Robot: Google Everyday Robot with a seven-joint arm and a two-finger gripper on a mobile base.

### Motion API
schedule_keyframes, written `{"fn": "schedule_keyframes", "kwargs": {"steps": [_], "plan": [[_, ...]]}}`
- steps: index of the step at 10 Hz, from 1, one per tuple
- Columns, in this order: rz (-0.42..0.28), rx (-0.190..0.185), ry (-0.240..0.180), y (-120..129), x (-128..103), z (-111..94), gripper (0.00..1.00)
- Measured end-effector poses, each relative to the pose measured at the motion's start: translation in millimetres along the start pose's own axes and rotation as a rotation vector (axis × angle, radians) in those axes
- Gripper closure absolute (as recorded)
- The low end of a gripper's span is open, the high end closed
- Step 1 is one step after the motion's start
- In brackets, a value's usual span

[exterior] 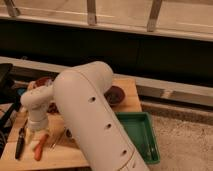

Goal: Place pepper in metal cup

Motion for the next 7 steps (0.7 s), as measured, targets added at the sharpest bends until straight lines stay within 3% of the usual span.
{"fn": "schedule_keyframes", "kwargs": {"steps": [2, 5, 7], "plan": [[-0.005, -0.002, 0.011, 3.1, 0.5, 2.6, 0.31], [-0.002, 0.0, 0.01, 0.6, 0.8, -2.0, 0.59], [0.002, 0.0, 0.029, 1.3, -0.5, 7.1, 0.8]]}}
